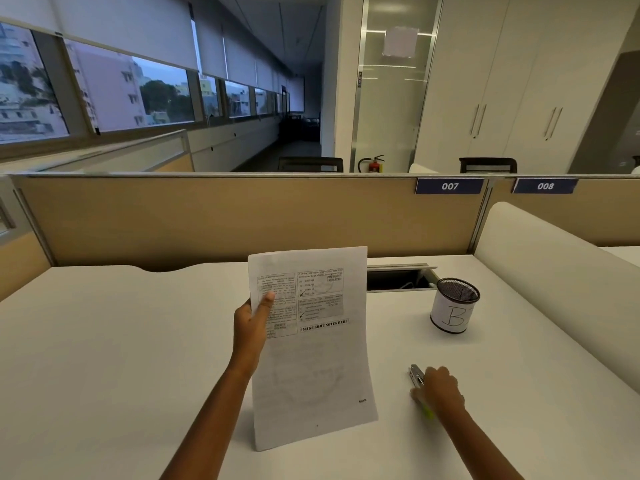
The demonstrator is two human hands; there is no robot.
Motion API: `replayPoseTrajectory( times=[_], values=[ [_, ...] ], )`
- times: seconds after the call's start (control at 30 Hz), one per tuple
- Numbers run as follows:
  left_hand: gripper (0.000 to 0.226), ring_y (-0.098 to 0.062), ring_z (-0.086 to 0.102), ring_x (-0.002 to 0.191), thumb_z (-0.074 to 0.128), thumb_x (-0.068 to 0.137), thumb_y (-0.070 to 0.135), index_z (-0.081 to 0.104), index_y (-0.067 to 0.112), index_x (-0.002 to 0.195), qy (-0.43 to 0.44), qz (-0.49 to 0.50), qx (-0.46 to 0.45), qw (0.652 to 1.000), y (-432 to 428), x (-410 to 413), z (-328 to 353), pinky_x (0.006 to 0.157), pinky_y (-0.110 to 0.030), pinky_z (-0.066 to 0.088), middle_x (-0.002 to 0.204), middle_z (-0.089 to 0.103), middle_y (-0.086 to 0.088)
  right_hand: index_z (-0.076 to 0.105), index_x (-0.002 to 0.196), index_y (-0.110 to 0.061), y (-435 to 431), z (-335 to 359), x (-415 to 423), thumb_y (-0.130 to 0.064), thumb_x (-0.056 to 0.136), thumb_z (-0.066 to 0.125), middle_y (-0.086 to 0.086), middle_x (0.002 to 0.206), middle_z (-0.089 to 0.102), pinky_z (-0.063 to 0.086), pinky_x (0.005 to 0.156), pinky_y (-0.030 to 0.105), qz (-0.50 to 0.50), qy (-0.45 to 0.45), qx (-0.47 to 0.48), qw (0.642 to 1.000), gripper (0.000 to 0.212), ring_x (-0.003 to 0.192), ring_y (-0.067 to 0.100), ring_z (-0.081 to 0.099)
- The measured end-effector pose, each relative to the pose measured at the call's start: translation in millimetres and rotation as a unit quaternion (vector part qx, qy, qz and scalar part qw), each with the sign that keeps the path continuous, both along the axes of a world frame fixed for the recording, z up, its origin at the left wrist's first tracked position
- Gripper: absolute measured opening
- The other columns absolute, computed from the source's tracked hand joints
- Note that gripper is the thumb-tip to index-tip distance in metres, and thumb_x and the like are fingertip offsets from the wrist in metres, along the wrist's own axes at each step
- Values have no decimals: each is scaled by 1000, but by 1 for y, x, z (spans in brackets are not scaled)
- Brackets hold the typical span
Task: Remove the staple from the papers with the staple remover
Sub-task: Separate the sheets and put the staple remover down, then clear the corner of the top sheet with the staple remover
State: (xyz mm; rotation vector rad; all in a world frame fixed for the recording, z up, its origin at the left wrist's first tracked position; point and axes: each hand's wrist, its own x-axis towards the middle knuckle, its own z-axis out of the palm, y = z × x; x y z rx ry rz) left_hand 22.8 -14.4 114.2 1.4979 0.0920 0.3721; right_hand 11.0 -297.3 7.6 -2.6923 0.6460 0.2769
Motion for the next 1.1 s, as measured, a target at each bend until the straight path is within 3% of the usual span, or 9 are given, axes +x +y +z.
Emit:
replayPoseTrajectory(
  times=[0.2,0.33,0.4,0.47,0.6,0.73,0.83,0.93,1.1],
  values=[
    [21,-10,57,75,44,91,23,54,14,107,-1,-5,-9,1000,-1,1,1,48,-10,51,90,59,-1,42,90,-5,-3,6,3,-21,76,65,11,96,53,33,52,23,-13,3,86,996,31,83,24,48],
    [17,-16,57,79,44,91,23,53,16,103,0,-4,-9,1000,-1,0,0,59,-20,50,96,58,-5,48,64,-2,-2,16,0,-12,71,69,7,54,51,33,40,20,-100,-54,305,946,25,47,19,49],
    [15,-17,57,79,44,91,23,53,18,101,-1,-5,-14,1000,0,0,-1,60,-22,50,94,59,-4,54,57,0,1,22,-3,-5,78,63,5,36,50,35,35,16,-126,-73,440,886,23,30,16,46],
    [14,-14,58,77,44,91,24,53,18,100,-3,-4,-11,1000,1,1,-1,56,-19,52,89,60,-1,60,71,1,9,27,-2,-8,84,57,8,46,51,39,43,24,-146,-125,560,806,17,41,19,49],
    [11,-12,58,74,44,91,23,53,20,95,-10,-5,-19,1000,0,1,0,46,-10,51,81,60,5,49,67,-10,23,37,8,-12,89,43,7,68,42,49,50,25,-199,-224,770,564,23,58,20,54],
    [13,-12,58,75,44,91,23,54,17,98,-14,-4,-25,1000,-1,1,1,47,-9,52,82,60,5,43,64,-10,35,58,13,-12,83,48,6,72,43,55,46,26,-241,-231,823,460,20,62,20,57],
    [13,-11,58,75,44,91,23,53,17,99,-14,-5,-20,1000,-2,0,2,46,-10,52,82,59,5,53,85,-5,42,70,15,-16,93,45,21,105,55,60,56,34,-230,-184,840,455,16,68,33,71],
    [14,-13,58,76,44,91,23,54,17,99,-11,-5,-17,1000,-3,-1,3,54,-18,52,87,60,0,39,129,-4,47,82,14,-26,96,39,24,137,42,41,99,43,-235,-128,840,471,40,122,35,50],
    [12,-14,58,78,45,90,24,54,21,97,-11,-18,-11,1000,-6,-1,6,53,-14,51,86,61,4,31,133,2,48,110,11,-26,99,26,19,120,46,30,103,47,-248,-126,836,473,44,129,31,38]
  ],
)
